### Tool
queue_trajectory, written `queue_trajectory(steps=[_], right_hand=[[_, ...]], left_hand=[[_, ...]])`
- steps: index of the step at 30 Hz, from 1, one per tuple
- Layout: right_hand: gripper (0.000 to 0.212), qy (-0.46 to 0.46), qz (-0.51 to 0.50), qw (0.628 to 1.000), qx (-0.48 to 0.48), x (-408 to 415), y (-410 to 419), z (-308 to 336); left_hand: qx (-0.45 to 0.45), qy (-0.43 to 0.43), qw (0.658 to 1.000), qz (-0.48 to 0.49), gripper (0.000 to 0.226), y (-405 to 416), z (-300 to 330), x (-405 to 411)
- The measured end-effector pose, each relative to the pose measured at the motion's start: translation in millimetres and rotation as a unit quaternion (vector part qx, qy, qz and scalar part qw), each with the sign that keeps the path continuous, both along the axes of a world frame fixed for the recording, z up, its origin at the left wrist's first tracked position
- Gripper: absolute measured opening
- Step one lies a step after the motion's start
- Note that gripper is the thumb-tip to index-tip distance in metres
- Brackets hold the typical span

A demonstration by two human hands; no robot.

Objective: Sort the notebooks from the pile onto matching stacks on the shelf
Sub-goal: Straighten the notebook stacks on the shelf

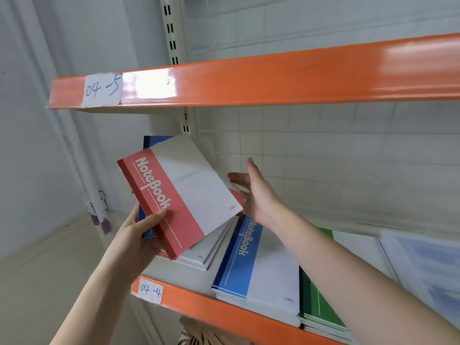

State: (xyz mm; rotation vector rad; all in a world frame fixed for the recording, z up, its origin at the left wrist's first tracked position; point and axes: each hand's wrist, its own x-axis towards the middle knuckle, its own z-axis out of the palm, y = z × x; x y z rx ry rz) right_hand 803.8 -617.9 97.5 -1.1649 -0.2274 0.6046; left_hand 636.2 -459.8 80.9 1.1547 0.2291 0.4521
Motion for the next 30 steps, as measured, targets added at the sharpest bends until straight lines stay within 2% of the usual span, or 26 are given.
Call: queue_trajectory(steps=[2,5,7,10,16,19,23,25,30], right_hand=[[0.045,-0.012,-0.012,1.0,0.023,-1,-26,8],[0.027,-0.09,-0.084,0.992,0.008,1,-73,14],[0.021,-0.168,-0.148,0.973,-0.054,2,-113,13],[0.014,-0.233,-0.228,0.936,-0.133,-2,-178,7],[0.032,-0.188,-0.37,0.889,-0.193,-11,-306,-13],[0.027,-0.178,-0.43,0.863,-0.197,-21,-362,-14],[0.015,-0.176,-0.479,0.833,-0.214,-31,-432,-16],[0.012,-0.167,-0.468,0.834,-0.241,-37,-460,-17],[0.035,-0.121,-0.417,0.864,-0.255,-45,-532,-26]], left_hand=[[0.007,-0.009,1.0,-0.021,0.048,-24,0,10],[0.032,-0.017,0.998,-0.06,0.046,-73,-1,31],[0.071,-0.015,0.994,-0.076,0.045,-109,-2,49],[0.059,-0.009,0.99,-0.13,0.047,-164,-3,76],[0.018,-0.008,0.97,-0.241,0.027,-277,-4,112],[0.001,-0.009,0.956,-0.294,0.038,-330,-5,118],[-0.029,0.0,0.947,-0.32,0.039,-396,-7,121],[-0.027,-0.01,0.946,-0.324,0.037,-426,-9,120],[-0.017,-0.013,0.951,-0.309,0.042,-494,-14,120]])
